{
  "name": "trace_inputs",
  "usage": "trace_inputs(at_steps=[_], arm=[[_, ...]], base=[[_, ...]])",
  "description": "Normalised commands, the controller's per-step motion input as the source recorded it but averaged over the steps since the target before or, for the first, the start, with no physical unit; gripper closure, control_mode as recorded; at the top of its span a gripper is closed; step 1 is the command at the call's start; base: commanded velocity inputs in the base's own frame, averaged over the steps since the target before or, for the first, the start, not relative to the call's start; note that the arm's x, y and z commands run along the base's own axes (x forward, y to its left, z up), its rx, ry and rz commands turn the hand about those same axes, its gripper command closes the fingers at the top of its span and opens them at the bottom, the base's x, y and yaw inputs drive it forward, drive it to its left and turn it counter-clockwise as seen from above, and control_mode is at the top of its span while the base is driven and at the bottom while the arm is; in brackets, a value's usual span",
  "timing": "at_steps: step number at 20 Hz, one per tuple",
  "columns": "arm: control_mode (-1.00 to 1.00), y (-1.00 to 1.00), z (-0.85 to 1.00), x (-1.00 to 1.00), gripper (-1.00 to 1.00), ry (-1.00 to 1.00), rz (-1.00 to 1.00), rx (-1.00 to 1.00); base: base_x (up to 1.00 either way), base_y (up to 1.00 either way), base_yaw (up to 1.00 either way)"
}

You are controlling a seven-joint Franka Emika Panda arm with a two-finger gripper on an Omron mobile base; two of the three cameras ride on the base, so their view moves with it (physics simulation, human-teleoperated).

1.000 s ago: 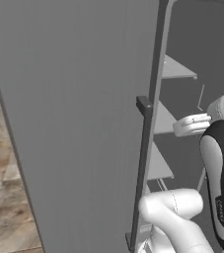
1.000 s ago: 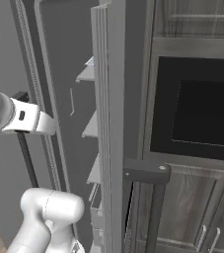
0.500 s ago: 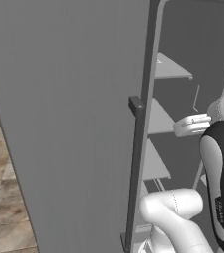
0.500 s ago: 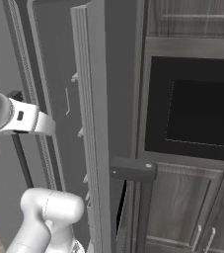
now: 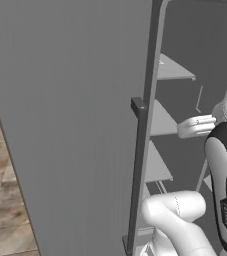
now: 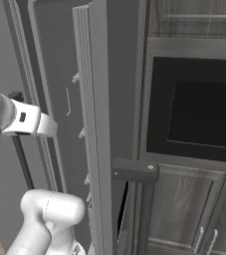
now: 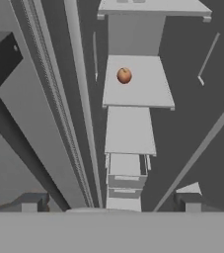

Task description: Open the freezer door, pick up the ice cube tray from the freezer, and place it on the dining counter.

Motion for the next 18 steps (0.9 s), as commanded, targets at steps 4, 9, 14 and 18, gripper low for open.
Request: trace_inputs(at_steps=[4,9,14,18], arm=[[-1.0,-0.38,0.2,0.0,-1.0,0.0,-0.2,0.18],[-1.0,-0.07,0.27,0.14,-1.0,-0.01,-0.33,0.22],[-1.0,0.0,0.31,0.33,-1.0,-0.02,-0.36,0.25],[-1.0,-0.01,0.31,0.33,-1.0,-0.01,-0.32,0.29]], base=[[0.0,0.0,0.0],[0.0,0.0,0.0],[0.0,0.0,0.0],[0.0,0.0,0.0]])
